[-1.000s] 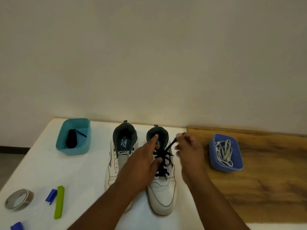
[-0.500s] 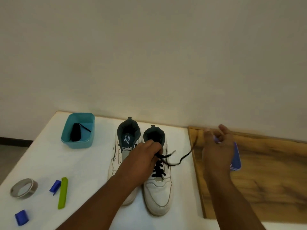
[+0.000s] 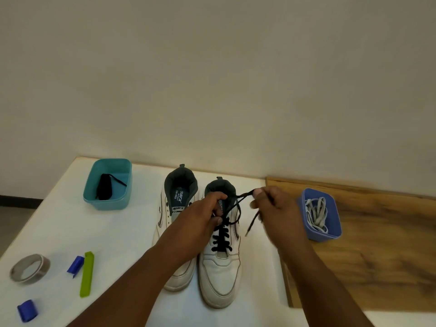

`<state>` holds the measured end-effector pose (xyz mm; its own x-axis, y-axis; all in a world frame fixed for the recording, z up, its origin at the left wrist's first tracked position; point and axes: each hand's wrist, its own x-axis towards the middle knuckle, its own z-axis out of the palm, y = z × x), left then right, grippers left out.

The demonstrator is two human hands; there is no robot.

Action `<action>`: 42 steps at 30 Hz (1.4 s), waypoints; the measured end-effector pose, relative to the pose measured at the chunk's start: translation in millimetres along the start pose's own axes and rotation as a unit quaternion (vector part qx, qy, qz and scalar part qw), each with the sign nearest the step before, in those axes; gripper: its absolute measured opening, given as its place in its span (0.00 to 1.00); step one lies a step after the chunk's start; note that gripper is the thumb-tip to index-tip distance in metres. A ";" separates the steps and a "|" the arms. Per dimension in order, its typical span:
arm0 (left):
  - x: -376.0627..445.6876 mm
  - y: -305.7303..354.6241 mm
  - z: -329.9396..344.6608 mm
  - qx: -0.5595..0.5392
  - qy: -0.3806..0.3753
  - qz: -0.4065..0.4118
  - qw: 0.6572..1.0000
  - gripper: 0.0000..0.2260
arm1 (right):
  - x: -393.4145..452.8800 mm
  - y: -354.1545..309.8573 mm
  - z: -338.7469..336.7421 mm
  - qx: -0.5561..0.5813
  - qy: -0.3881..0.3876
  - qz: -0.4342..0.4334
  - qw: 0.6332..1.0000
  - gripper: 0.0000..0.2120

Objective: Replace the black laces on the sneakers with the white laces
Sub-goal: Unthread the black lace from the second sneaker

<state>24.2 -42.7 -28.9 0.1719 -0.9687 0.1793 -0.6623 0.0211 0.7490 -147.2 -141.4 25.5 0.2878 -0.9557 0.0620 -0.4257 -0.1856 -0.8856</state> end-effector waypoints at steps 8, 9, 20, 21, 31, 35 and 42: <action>-2.5 6.1 3.7 0.011 0.066 0.010 0.998 0.13 | -1.6 -0.7 -4.4 0.023 0.245 -0.050 0.968 0.21; -2.2 8.9 2.9 0.001 0.078 0.005 0.997 0.13 | -2.9 1.9 -0.2 -0.048 0.207 -0.097 0.972 0.17; 1.4 23.6 -12.7 -0.254 -0.029 -0.105 0.961 0.09 | -9.4 29.7 29.8 -0.208 -0.119 -0.085 0.967 0.02; 0.0 19.6 -14.3 -0.168 -0.035 -0.090 0.981 0.11 | -9.6 29.8 29.0 -0.218 -0.132 -0.078 0.964 0.02; 4.5 32.1 -13.2 -0.175 0.185 -0.098 0.962 0.06 | -17.0 18.2 36.3 -0.089 -0.142 -0.069 0.983 0.03; 4.1 48.6 -20.6 -0.280 0.224 -0.040 0.933 0.08 | -21.3 16.3 43.2 -0.203 -0.184 -0.106 0.956 0.13; 1.0 42.7 -41.2 -0.350 0.383 -0.005 0.855 0.14 | -9.7 10.6 33.9 0.139 -0.053 0.071 0.986 0.05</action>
<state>26.2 -32.7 29.5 0.7793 -0.5290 0.3359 -0.1065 0.4164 0.9029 -125.4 -126.3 -0.1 0.3366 -0.9354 -0.1082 -0.2214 0.0330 -0.9746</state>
